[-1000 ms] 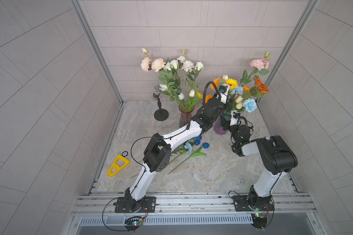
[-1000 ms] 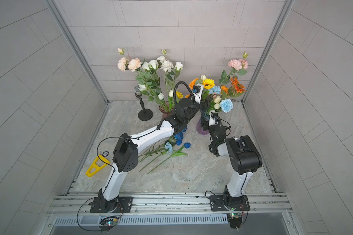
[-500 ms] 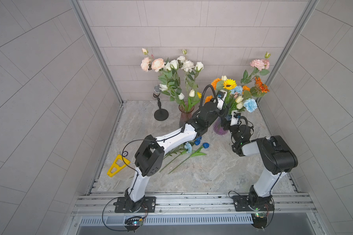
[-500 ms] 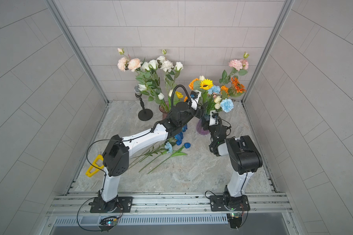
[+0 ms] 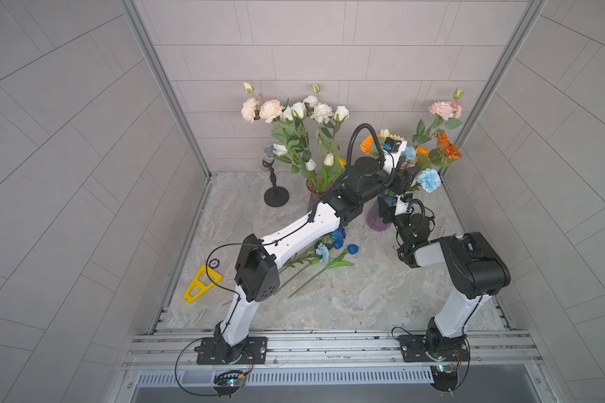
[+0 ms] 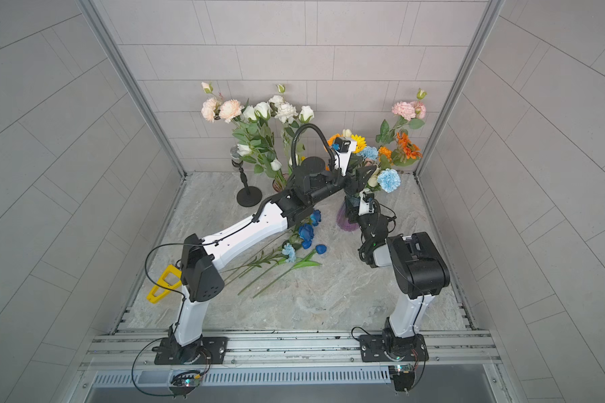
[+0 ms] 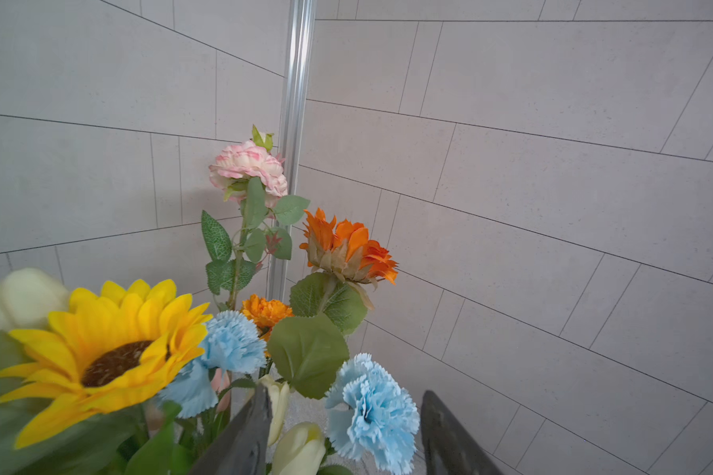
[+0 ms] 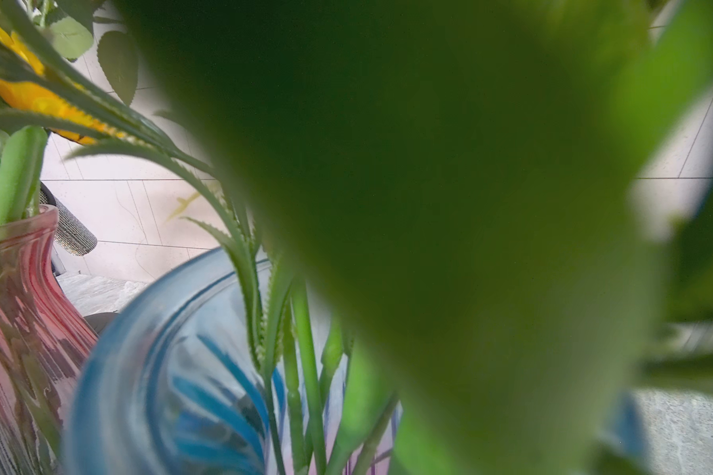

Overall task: Pick out blue flowers from the vase
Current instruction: Place the flower in the vase, then pick up the flower from the vase.

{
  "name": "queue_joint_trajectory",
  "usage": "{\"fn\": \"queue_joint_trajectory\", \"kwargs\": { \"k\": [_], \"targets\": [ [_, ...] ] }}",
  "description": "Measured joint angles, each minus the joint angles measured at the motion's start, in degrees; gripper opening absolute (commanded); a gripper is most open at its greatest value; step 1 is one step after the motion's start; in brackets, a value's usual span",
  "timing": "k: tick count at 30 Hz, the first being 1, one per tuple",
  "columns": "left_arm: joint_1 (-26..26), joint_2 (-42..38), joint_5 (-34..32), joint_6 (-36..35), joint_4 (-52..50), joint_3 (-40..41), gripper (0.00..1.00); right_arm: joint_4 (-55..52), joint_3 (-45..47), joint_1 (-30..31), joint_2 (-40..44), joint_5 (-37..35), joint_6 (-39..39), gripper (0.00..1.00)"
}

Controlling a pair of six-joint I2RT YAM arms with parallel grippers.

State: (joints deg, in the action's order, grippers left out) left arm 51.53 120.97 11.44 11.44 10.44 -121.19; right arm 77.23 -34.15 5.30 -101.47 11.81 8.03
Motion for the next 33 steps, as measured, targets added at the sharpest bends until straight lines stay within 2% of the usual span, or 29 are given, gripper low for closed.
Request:
{"fn": "queue_joint_trajectory", "kwargs": {
  "k": [6, 14, 27, 33],
  "targets": [
    [-0.1, 10.0, 1.2, 0.4, -9.6, -13.0, 0.62, 0.0, 0.0, 0.0, 0.0, 0.0, 0.0, 0.64],
    [-0.6, 16.8, -1.3, -3.5, -14.9, -18.5, 0.65, 0.0, 0.0, -0.1, 0.0, 0.0, 0.2, 0.64],
    [-0.9, 17.2, -8.1, -6.7, -12.0, -18.7, 0.64, 0.1, 0.0, -0.3, 0.0, 0.0, 0.7, 0.64],
    [-1.6, 17.1, -8.5, -5.7, -8.0, -17.6, 0.64, 0.1, 0.0, -0.5, 0.0, 0.2, 1.0, 0.64]
  ]
}}
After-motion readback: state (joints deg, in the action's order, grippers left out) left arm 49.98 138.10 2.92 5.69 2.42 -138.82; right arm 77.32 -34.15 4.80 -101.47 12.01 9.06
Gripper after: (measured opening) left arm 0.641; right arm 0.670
